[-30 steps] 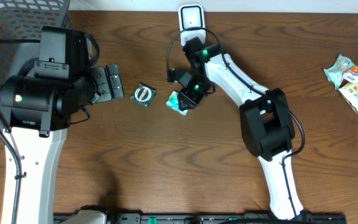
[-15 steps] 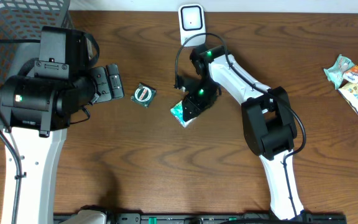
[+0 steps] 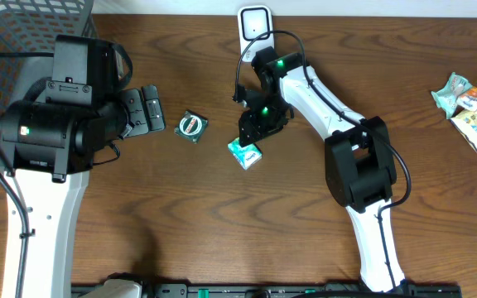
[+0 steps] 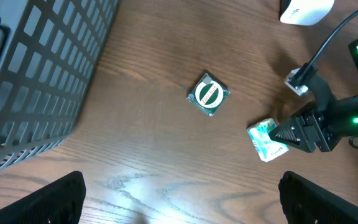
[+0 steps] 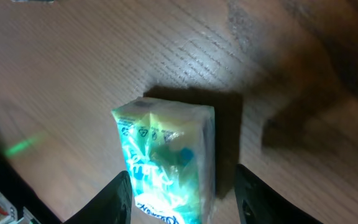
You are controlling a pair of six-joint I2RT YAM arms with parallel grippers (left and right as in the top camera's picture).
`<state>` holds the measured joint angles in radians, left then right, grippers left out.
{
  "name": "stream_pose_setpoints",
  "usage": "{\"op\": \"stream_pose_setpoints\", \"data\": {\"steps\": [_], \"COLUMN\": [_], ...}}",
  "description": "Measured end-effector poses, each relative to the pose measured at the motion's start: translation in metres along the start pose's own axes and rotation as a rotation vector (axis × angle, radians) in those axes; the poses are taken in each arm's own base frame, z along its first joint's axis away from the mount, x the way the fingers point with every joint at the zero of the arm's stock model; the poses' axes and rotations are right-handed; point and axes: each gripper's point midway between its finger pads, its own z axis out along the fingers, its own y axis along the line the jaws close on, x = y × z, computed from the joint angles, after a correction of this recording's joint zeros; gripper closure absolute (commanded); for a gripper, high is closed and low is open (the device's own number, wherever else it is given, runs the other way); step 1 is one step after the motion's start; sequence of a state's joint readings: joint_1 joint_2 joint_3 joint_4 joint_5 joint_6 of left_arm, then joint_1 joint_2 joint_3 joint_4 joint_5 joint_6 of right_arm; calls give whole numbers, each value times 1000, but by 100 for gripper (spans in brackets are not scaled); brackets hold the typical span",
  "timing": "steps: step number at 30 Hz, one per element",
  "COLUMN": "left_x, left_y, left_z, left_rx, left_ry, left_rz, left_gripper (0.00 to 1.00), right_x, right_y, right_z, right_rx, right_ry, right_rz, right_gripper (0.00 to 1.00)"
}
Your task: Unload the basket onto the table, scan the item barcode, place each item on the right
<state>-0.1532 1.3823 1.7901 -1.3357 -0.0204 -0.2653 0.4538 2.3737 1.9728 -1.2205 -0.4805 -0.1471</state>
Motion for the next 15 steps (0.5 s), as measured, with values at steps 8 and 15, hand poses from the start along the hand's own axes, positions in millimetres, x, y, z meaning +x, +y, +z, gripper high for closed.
{"op": "stream_pose_setpoints", "data": {"steps": [8, 15], "left_x": [0, 0], "left_y": [0, 0], "left_z": [0, 0], "left_rx": [0, 0], "left_ry": [0, 0], "left_rz": [0, 0], "left_gripper": [2, 2], "right_x": [14, 16], "right_y": [-4, 0], "right_z": [21, 23], "right_rx": [-10, -36], "right_ry": [41, 33], "right_rz": [23, 47], "right_gripper": [62, 99]}}
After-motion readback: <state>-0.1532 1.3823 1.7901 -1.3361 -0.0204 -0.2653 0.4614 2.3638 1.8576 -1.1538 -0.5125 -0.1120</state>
